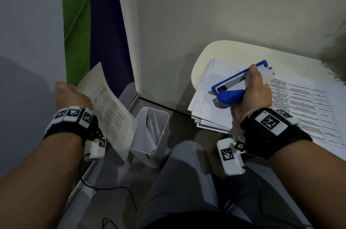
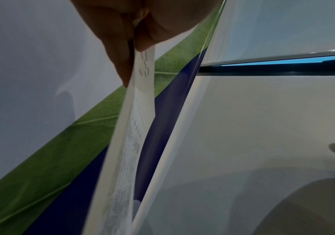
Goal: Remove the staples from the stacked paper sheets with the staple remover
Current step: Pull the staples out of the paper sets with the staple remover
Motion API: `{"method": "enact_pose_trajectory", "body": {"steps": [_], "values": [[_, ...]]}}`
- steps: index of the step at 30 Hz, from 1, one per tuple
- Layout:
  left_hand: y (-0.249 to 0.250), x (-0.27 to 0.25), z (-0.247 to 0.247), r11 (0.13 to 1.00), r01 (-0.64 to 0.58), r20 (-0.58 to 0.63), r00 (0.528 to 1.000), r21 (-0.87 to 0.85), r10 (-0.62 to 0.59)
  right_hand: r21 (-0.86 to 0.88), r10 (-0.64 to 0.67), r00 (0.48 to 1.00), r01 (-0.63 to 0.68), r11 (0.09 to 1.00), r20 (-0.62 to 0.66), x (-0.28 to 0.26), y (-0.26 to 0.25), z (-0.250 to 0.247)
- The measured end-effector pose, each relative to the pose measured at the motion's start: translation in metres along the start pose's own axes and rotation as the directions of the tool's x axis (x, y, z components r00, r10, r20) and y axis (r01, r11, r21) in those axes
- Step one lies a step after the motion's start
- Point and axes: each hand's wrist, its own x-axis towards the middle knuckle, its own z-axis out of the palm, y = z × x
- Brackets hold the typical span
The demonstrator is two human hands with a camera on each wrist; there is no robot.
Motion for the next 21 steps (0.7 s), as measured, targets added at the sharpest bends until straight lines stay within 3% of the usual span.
{"method": "enact_pose_trajectory", "body": {"steps": [5,13,17,21], "values": [[0.006,-0.013,0.01,0.997,-0.063,-0.006,0.998,-0.036,0.063,-0.013,0.006,1.0,-0.006,1.0,0.0,0.0,0.0,0.0],[0.004,-0.023,0.024,0.99,-0.032,-0.024,0.999,-0.14,0.029,-0.03,-0.012,1.0,0.012,0.999,0.008,0.0,0.003,-0.001],[-0.014,-0.035,0.046,0.995,0.079,0.172,0.983,-0.066,-0.067,-0.03,-0.018,1.0,0.018,0.999,-0.004,-0.001,0.003,-0.001],[-0.031,-0.042,0.068,0.995,0.026,0.366,0.928,0.101,-0.061,-0.038,-0.023,0.999,0.022,0.999,-0.026,-0.001,0.002,0.0]]}}
